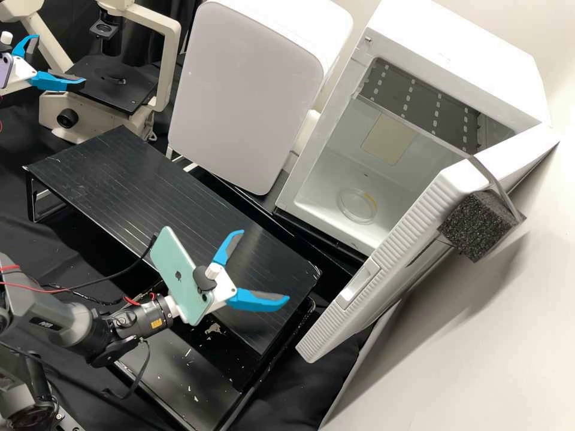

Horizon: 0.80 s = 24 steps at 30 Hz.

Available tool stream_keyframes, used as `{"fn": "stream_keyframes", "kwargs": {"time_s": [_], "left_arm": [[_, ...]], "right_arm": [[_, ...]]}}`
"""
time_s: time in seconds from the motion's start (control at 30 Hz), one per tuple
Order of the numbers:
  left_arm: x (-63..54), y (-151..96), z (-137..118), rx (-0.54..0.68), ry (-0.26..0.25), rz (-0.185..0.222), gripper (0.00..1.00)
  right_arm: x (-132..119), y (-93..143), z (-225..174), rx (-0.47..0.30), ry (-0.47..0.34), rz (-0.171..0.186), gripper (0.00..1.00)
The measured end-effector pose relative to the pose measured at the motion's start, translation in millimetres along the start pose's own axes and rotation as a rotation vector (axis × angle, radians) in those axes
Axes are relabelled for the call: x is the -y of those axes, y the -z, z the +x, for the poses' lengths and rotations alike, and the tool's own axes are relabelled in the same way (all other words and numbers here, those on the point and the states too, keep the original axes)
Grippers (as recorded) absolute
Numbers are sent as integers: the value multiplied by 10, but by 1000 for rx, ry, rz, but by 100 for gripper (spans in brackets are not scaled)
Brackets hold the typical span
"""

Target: Close the incubator door

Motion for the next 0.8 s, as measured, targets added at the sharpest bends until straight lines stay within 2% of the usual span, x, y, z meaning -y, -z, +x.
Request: {"fn": "stream_keyframes", "kwargs": {"time_s": [0.13, 0.23, 0.4, 0.7, 0.8], "left_arm": [[0, 0, 0, 0, 0, 0, 100], [0, 0, 0, 0, 0, 0, 100], [0, 0, 0, 0, 0, 0, 100], [0, 0, 0, 0, 0, 0, 100], [0, 0, 0, 0, 0, 0, 100]], "right_arm": [[-58, -23, -8, 30, -47, -14, 100], [-118, -58, -18, 58, -85, -38, 100], [-244, -57, -45, 69, -159, -38, 100], [-267, -106, 83, 125, -204, -65, 100], [-252, -145, 154, 157, -206, -93, 100]]}}
